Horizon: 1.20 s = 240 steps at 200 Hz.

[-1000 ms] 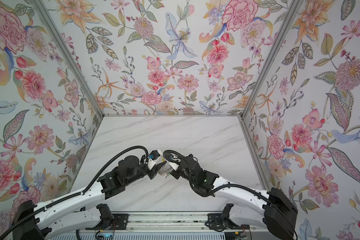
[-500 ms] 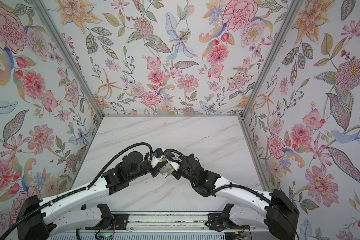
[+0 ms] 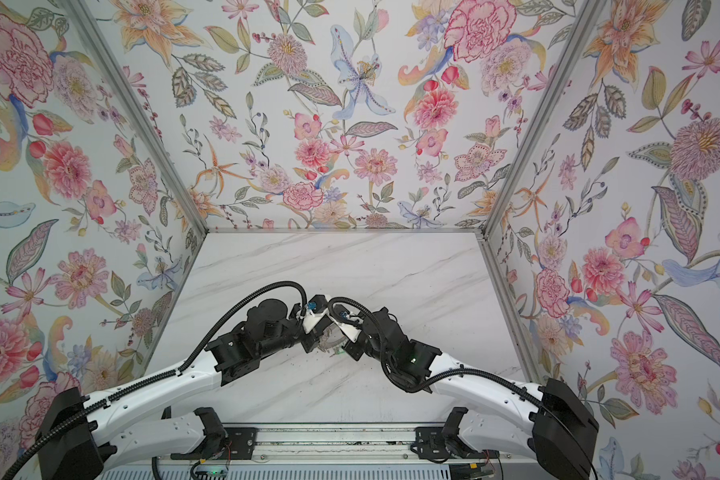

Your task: Remove the keys from the keyring

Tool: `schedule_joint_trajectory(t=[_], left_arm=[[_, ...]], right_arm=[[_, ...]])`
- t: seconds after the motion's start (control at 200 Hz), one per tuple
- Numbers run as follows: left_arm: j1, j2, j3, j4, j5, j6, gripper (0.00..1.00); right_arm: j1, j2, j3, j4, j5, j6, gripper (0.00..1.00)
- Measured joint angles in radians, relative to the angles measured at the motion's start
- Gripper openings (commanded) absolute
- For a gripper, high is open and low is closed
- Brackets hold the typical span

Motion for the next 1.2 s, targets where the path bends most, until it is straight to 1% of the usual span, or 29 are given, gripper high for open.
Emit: schedule_joint_trajectory(t=[0.736,0.941,1.201], left_arm=[[0.043,-0.025,-0.020,-0.036,0.012,-0.030,0.04],[0.072,-0.033,-0.039,-0.033,0.017,-0.056,0.05],[0.109,-0.041,-0.060,-0.022,0.078,-0.110,0.08]], right_arm=[[-0.014,-0.006,0.000,-0.008,-0.015,0.026,0.00],[-0.024,-0.031,0.000,0.001,-0.030,0.039,0.00],[-0.057,-0.051,0.000,0.056,-0.060,0.081,0.00]])
